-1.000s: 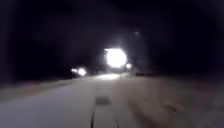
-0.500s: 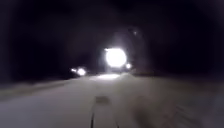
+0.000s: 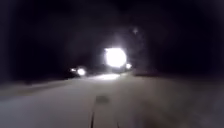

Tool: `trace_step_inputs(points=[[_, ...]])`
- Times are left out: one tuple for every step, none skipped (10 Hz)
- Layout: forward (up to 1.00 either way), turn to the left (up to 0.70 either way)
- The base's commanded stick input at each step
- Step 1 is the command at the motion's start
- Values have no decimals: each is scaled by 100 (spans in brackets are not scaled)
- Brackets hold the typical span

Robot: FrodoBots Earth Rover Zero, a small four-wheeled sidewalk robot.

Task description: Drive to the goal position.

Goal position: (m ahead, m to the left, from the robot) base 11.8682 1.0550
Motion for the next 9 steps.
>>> trace_step_inputs(points=[[100,0],[100,0],[100,0],[100,0],[100,0],[100,0],[100,0],[100,0],[100,0]])
